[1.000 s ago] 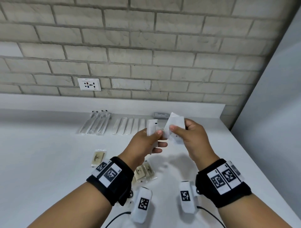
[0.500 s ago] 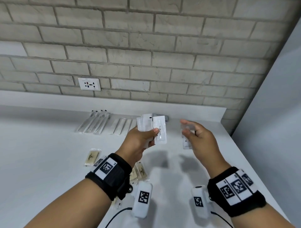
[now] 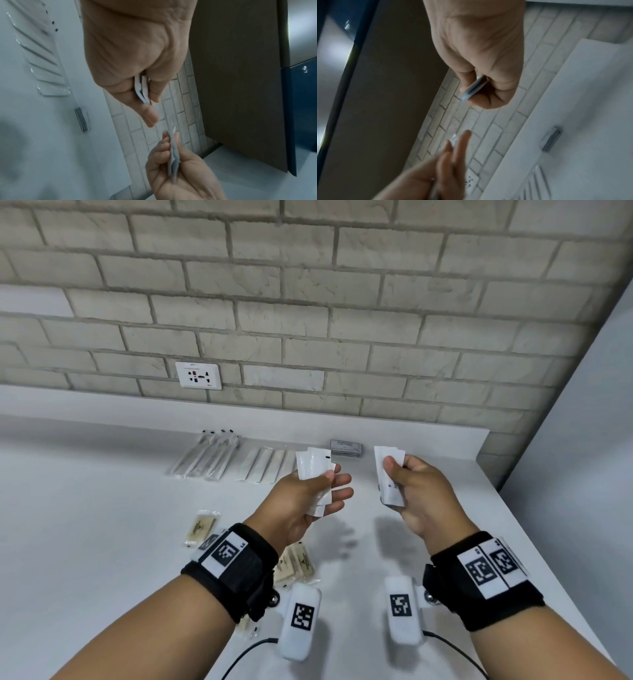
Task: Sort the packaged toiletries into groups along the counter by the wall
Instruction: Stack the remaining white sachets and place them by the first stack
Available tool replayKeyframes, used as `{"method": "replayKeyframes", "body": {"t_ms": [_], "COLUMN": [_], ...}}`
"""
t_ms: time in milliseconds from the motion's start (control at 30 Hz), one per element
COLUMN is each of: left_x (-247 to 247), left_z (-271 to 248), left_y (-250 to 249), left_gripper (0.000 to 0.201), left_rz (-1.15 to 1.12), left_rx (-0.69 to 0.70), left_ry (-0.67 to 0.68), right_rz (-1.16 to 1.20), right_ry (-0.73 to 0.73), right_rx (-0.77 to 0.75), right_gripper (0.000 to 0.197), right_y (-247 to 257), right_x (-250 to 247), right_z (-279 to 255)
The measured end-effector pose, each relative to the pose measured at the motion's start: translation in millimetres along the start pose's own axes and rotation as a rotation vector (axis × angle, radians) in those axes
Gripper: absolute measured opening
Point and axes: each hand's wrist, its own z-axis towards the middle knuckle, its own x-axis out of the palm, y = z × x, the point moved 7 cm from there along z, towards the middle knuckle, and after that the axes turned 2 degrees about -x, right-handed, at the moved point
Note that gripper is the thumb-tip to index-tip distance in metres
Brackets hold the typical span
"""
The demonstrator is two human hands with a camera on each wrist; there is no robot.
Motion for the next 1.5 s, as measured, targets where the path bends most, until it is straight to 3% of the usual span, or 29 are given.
{"method": "replayKeyframes", "body": {"t_ms": [167, 300, 400, 500, 633, 700, 767, 833, 900, 967, 1133, 1200, 1267, 1333, 1500], "left_x": [10, 19, 17, 4, 2, 3, 0, -5, -7, -9, -4, 5, 16, 19, 5], "left_z": [-2, -8, -10, -4, 1, 4, 8, 11, 11, 10, 9, 7, 5, 4, -1], "left_y": [0, -2, -5, -9, -14, -17, -19, -20, -20, -21, -20, -15, -9, -4, -2], "left_gripper": [0.02, 0.015, 0.027, 0.035, 0.014, 0.012, 0.017, 0.018, 0.017, 0.017, 0.026, 0.026, 0.022, 0.017, 0.027], "left_rz": [0.167, 0.317, 0.278, 0.186, 0.072, 0.08, 0.087, 0.082, 0.091, 0.116, 0.063, 0.042, 0.076, 0.077, -0.134], "left_rx": [0.058, 0.07, 0.043, 0.002, -0.017, 0.015, 0.058, 0.091, 0.12, 0.154, 0.195, 0.175, 0.14, 0.079, -0.093], "left_ry": [0.033, 0.148, 0.17, 0.073, 0.06, 0.034, -0.006, -0.043, -0.055, -0.067, -0.073, -0.03, 0.045, 0.055, 0.066], "right_rz": [0.056, -0.055, -0.074, -0.304, -0.766, -1.013, -0.894, -0.711, -0.689, -0.639, -0.224, -0.093, -0.171, -0.218, -0.067], "right_ry": [0.176, 0.115, 0.043, -0.133, 0.086, 0.18, 0.168, 0.082, 0.029, 0.003, -0.007, 0.07, 0.093, 0.039, -0.06], "right_rx": [0.024, -0.066, -0.15, -0.493, -1.018, -1.169, -1.075, -0.87, -0.666, -0.569, -0.374, -0.283, -0.213, -0.194, -0.12], "right_gripper": [0.009, 0.015, 0.007, 0.009, 0.019, 0.026, 0.028, 0.03, 0.026, 0.007, 0.016, 0.011, 0.011, 0.011, 0.009], "right_y": [-1, 1, 11, 43, 61, 45, 35, 33, 30, 37, 45, 34, 20, 14, 16], "right_x": [38, 33, 18, -1, 30, 41, 33, 19, 10, 6, 8, 25, 38, 38, 13], "right_z": [-16, -12, -2, -1, -34, -42, -36, -26, -17, -13, -1, -1, -4, -1, 12]}}
